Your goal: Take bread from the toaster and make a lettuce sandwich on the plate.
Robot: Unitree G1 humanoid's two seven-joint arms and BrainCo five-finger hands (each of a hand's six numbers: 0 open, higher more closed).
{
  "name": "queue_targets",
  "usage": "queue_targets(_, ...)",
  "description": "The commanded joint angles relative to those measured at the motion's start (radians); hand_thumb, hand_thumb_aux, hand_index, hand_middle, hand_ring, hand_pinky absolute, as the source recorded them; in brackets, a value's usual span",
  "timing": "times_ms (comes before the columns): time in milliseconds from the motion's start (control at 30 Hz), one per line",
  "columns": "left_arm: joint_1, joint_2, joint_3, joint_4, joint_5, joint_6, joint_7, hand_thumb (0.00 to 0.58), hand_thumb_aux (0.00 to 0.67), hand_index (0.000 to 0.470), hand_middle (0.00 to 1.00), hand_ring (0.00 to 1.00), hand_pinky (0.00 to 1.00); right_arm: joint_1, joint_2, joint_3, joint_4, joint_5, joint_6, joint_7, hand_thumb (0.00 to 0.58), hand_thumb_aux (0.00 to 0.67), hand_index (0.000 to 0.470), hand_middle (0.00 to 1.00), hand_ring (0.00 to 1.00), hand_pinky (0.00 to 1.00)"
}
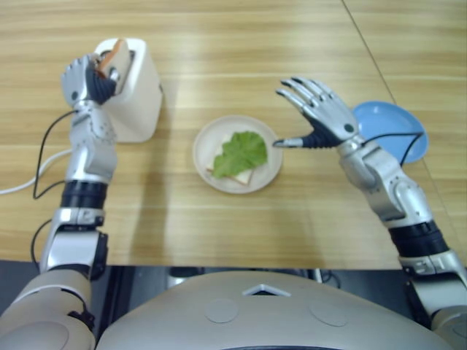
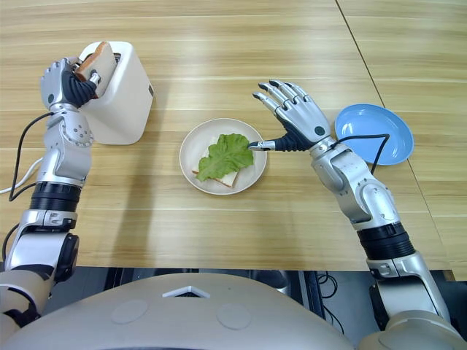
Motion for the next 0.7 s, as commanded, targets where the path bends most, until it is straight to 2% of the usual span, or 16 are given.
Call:
queue_targets(33,0.026,-0.012,0.047,-0.171,-0.071,-0.156,0.062,0.580,0.670,0.460,1.00,1.00,1.00,0.006,-0.003,-0.015,0.005,0.002,0.003,-0.004,0.000,0.000,0.000,0.00,0.00,0.00)
queue_targets(167,0.064,-0.061,0.129,-0.357,-0.259,-0.328,0.039,0.580,0.670,0.460,1.00,1.00,1.00,0.001,0.004,-0.044,0.021,0.048,-0.001,-0.020,0.000,0.000,0.000,0.00,0.00,0.00)
queue_targets(300,0.037,-0.137,0.134,-0.357,-0.552,-0.360,-0.160,0.580,0.670,0.460,1.00,1.00,1.00,0.002,0.049,-0.121,0.062,0.233,-0.020,-0.023,0.000,0.000,0.000,0.00,0.00,0.00)
queue_targets(433,0.008,-0.239,0.110,-0.229,-0.820,-0.270,-0.408,0.580,0.670,0.460,1.00,1.00,1.00,-0.011,0.099,-0.212,0.126,0.449,-0.042,0.005,0.000,0.000,0.000,0.00,0.00,0.00)
queue_targets(533,0.001,-0.270,0.065,-0.090,-0.869,-0.177,-0.540,0.580,0.670,0.460,1.00,1.00,1.00,-0.023,0.116,-0.263,0.166,0.559,-0.054,0.029,0.000,0.000,0.000,0.00,0.00,0.00)
queue_targets(700,0.008,-0.272,-0.045,0.088,-0.842,-0.085,-0.710,0.580,0.670,0.460,1.00,1.00,1.00,-0.022,0.122,-0.269,0.184,0.587,-0.068,0.060,0.000,0.000,0.000,0.00,0.00,0.00)
